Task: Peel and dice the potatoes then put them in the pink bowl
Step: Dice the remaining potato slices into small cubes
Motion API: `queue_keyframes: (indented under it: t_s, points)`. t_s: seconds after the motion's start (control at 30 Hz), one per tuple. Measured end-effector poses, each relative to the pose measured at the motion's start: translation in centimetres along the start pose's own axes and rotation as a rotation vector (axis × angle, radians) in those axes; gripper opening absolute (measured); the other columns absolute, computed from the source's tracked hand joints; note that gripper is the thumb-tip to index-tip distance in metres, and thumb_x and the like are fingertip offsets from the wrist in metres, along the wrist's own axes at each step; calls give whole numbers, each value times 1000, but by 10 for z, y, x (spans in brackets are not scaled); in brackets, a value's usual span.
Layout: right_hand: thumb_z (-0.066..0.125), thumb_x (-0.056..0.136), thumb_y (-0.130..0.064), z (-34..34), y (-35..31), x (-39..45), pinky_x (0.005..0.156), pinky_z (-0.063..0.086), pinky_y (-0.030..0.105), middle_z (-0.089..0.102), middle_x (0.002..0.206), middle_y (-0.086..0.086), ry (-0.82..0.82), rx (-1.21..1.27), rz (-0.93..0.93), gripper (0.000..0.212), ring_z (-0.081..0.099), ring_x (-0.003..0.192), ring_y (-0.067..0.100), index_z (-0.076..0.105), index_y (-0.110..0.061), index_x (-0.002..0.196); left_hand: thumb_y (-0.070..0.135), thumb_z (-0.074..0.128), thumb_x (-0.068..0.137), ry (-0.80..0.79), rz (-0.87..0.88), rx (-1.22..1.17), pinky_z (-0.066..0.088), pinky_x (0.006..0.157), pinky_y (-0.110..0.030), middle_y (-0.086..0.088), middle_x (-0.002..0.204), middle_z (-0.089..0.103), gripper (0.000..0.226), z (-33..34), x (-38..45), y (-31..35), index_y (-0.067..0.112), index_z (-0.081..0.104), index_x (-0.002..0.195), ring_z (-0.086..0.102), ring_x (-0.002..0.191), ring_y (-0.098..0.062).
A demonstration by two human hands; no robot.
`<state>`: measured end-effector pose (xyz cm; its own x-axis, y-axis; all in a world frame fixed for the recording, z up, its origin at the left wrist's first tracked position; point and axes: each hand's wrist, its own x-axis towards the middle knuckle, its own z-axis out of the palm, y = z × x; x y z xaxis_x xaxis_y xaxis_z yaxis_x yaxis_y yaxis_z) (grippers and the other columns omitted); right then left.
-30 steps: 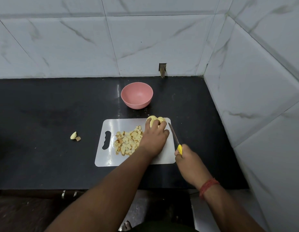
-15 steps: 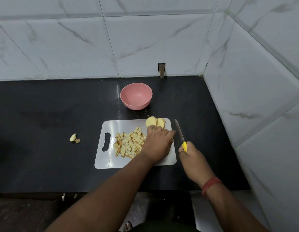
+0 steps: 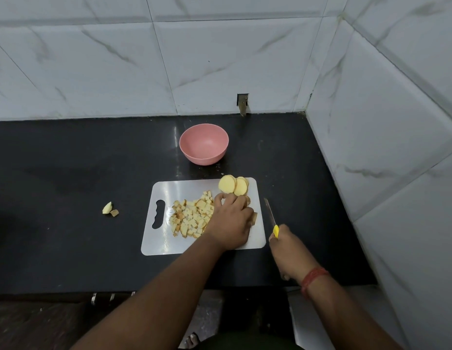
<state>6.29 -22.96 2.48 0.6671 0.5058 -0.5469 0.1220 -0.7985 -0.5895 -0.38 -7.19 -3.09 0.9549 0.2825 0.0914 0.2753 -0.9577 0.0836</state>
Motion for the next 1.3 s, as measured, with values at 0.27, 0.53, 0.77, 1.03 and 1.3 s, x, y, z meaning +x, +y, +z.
queue_keyframes:
  t_s: [0.27, 0.53, 0.77, 1.03, 1.3]
  points:
    - [33, 98, -12, 13, -1, 1, 46, 41, 27, 54, 79, 10, -6, -203, 3, 9, 52, 55, 20, 37, -11, 106, 45, 52, 98, 14, -136, -8, 28, 106, -50, 1, 121, 55, 32, 5, 5, 10, 24, 67, 117, 44, 114, -21]
    - [36, 94, -3, 21, -6, 1, 41, 23, 26, 57, 87, 9, 17, -420, -45, 17, 56, 65, 22, 37, -7, 110, 41, 54, 93, 35, -160, -46, 30, 102, -49, 2, 113, 55, 28, 6, 2, 11, 26, 72, 109, 44, 107, -21]
    - [36, 92, -2, 24, -8, 3, 51, 37, 28, 62, 109, 17, -1, -448, -23, 28, 63, 86, 30, 37, -3, 120, 44, 55, 95, 34, -200, -41, 30, 102, -51, 4, 116, 58, 27, 7, 5, 15, 28, 74, 106, 46, 110, -23]
    - [39, 93, 0, 23, -9, 6, 65, 39, 30, 59, 119, 19, -54, -463, 15, 32, 63, 102, 32, 36, -2, 125, 46, 55, 95, 53, -200, -3, 32, 99, -49, 3, 117, 59, 31, 6, 7, 18, 24, 72, 109, 48, 108, -22]
    - [39, 92, 0, 23, -1, 13, 64, 35, 27, 61, 116, 18, -34, -494, -27, 31, 63, 98, 29, 39, 0, 123, 49, 53, 93, -55, -139, -26, 29, 103, -53, 1, 125, 49, 38, -4, 17, 10, 41, 60, 129, 41, 116, -24]
